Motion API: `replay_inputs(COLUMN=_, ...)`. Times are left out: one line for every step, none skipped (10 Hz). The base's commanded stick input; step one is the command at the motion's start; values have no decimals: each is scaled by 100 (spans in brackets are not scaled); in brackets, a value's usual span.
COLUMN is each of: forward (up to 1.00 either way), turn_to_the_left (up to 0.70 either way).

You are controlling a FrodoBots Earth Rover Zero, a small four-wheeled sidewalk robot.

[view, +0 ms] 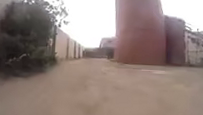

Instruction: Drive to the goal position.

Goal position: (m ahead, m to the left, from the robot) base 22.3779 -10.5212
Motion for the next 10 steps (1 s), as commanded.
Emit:
replay_inputs(forward=100, turn_to_the_left=0)
replay_inputs(forward=100, turn_to_the_left=0)
replay_inputs(forward=100, turn_to_the_left=0)
replay_inputs(forward=100, turn_to_the_left=0)
replay_inputs(forward=100, turn_to_the_left=0)
replay_inputs(forward=100, turn_to_the_left=0)
replay_inputs(forward=100, turn_to_the_left=0)
replay_inputs(forward=100, turn_to_the_left=0)
replay_inputs(forward=100, turn_to_the_left=0)
replay_inputs(forward=100, turn_to_the_left=0)
